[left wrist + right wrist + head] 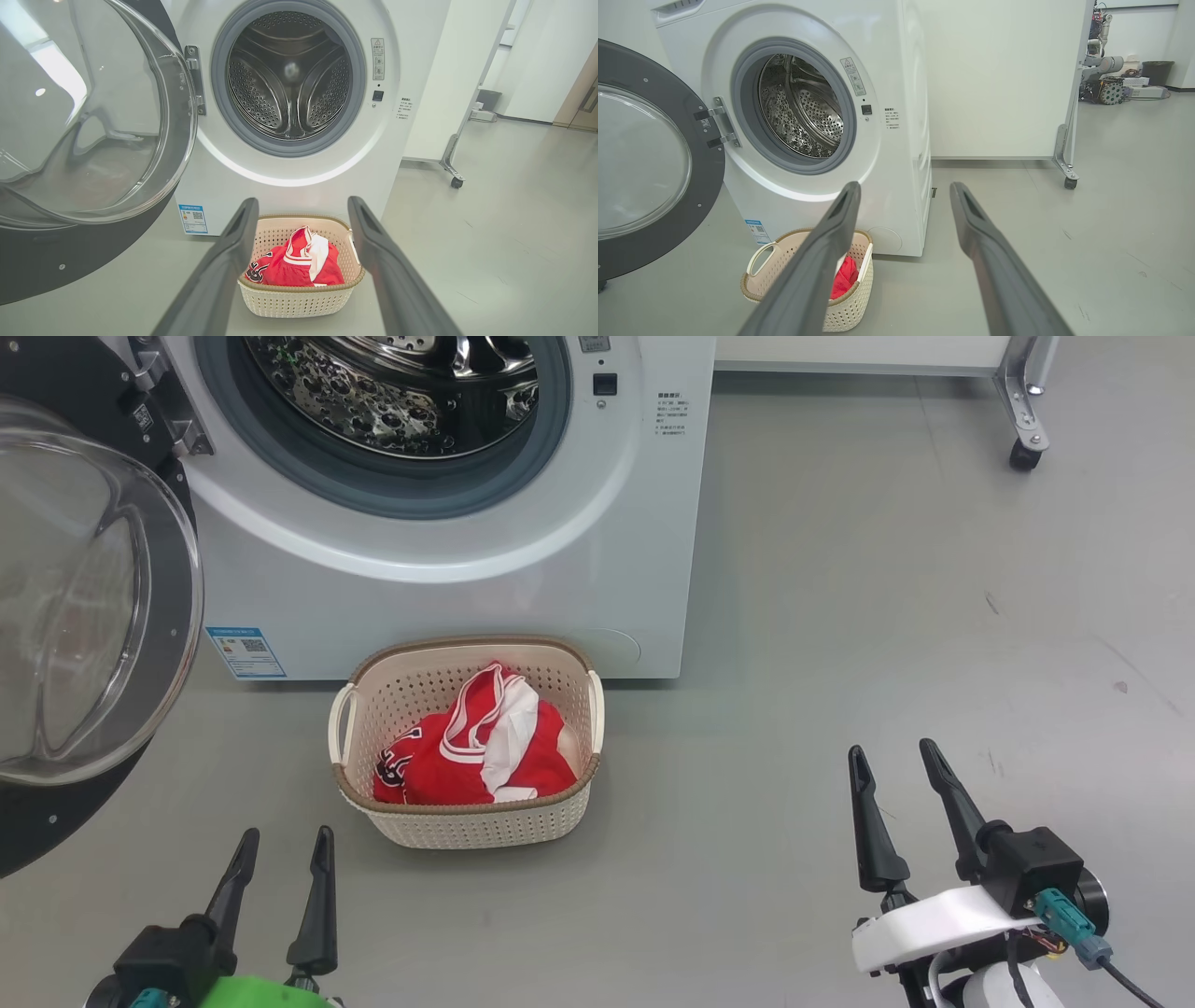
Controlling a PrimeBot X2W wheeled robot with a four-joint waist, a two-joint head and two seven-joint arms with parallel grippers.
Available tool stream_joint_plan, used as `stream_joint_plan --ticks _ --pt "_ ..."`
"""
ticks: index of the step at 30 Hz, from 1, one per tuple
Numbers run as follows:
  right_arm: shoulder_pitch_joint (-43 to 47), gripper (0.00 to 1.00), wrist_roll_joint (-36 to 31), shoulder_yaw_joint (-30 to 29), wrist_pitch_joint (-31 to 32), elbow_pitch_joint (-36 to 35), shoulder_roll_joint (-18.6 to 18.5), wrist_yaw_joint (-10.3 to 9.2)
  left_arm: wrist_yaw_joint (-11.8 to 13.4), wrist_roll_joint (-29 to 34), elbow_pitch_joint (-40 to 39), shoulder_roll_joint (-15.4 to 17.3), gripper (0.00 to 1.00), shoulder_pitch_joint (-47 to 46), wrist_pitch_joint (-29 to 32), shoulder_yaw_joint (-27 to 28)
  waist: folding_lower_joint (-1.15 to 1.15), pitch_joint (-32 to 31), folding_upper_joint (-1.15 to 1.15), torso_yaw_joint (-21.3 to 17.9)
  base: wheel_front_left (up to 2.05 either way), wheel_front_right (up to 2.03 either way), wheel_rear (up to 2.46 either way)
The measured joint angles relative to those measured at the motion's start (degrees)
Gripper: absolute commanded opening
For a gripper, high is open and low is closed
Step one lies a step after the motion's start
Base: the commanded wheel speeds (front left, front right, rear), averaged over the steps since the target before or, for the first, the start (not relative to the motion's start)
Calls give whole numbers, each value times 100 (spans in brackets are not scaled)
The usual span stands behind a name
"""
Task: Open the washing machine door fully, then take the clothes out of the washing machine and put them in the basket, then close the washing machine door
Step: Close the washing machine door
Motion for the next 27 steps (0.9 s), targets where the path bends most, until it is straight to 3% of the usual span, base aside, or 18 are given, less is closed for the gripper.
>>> stream_joint_plan --ticks 27 --pt "0 100 10 18 0 11 0 -1 -2 212 -110 78 100 1 0 -55 0 -45 0 47 7 -7 0"
